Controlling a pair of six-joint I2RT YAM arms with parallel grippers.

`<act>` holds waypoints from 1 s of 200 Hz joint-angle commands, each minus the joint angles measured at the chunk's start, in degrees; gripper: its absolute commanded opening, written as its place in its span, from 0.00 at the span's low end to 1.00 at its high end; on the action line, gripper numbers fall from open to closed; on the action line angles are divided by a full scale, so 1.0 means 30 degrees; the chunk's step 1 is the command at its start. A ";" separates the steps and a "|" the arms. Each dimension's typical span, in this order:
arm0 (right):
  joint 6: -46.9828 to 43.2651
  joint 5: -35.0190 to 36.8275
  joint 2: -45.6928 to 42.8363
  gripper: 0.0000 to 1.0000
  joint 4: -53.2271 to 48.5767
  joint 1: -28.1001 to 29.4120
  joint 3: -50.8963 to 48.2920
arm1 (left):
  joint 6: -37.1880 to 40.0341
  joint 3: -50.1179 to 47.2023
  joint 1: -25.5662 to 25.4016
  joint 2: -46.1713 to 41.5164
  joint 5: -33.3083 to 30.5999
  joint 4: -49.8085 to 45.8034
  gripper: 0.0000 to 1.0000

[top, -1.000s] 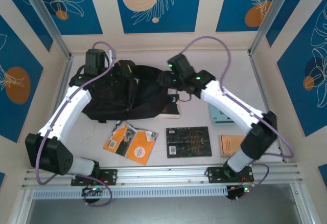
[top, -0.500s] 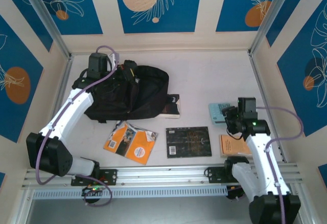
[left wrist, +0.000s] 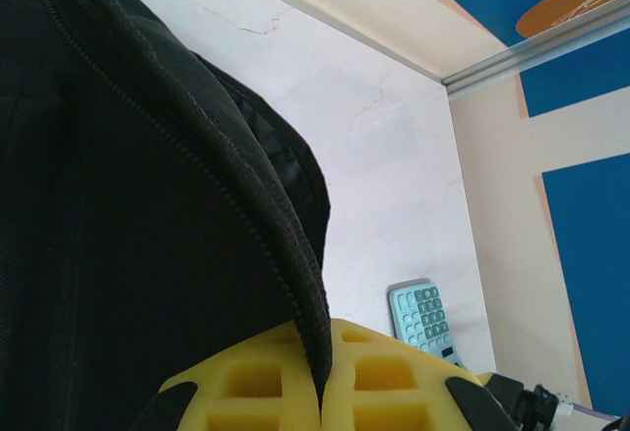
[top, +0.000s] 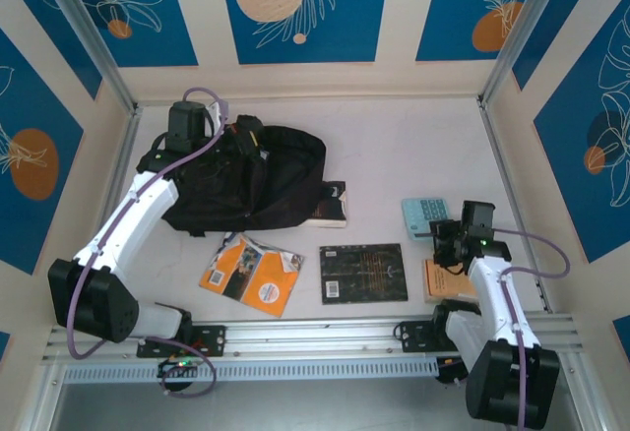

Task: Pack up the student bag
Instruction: Pick up the calculator from the middle-right of the table.

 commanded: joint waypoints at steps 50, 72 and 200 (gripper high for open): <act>0.0490 -0.0390 0.1836 0.46 0.3418 -0.0382 -0.1030 | 0.0137 0.0020 -0.0143 -0.0187 0.0178 0.0231 0.00; 0.0428 -0.0384 0.2239 0.45 0.3755 -0.0375 -0.1359 | 0.0151 0.0072 -0.0141 -0.0125 0.0222 0.0255 0.00; -0.0953 0.0347 0.2382 0.09 0.4218 -0.0704 -0.0705 | 0.0240 0.0162 -0.0141 0.0111 0.0279 0.0215 0.00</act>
